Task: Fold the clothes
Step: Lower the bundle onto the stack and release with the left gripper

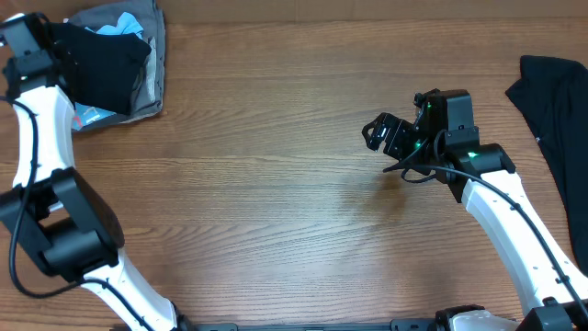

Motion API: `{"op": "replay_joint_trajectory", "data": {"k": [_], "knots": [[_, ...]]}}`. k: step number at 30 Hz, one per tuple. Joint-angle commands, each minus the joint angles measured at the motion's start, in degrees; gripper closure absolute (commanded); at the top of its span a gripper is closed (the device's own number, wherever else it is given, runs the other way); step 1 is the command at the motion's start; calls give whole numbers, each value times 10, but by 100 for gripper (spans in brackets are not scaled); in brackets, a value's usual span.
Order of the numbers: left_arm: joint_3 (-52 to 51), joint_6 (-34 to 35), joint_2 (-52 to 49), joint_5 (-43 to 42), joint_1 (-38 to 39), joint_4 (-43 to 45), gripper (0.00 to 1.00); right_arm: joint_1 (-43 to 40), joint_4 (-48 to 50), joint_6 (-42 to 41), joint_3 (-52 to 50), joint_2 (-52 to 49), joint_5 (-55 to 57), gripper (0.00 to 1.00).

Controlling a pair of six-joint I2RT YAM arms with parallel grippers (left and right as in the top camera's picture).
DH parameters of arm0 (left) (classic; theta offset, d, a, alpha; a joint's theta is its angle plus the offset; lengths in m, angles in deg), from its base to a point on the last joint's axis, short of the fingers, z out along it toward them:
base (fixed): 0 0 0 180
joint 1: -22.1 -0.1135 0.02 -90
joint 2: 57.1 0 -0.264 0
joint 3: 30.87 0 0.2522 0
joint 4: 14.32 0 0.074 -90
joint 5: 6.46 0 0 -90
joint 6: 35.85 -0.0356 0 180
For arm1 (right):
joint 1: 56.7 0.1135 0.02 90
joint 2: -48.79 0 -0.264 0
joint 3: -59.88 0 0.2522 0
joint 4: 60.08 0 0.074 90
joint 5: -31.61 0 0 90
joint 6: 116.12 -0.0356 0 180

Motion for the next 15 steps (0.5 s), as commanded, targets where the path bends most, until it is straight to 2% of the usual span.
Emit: {"op": "replay_joint_trajectory", "data": {"k": [1, 2, 4, 6, 11, 15], "knots": [[23, -4, 60, -121, 1, -26, 90, -2, 1, -2, 1, 0, -1, 0], [23, -3, 60, -158, 2, -34, 96, -2, 1, -2, 1, 0, -2, 0], [22, 23, 52, -186, 5, -49, 96, -2, 0, -2, 1, 0, -3, 0], [22, 46, 36, -188, 8, -59, 96, -2, -2, -2, 1, 0, -3, 0], [22, 46, -27, -188, 24, -59, 96, -2, -3, -2, 1, 0, -3, 0], [22, 46, -86, -187, 44, -26, 96, -2, -2, -2, 1, 0, -3, 0]]}}
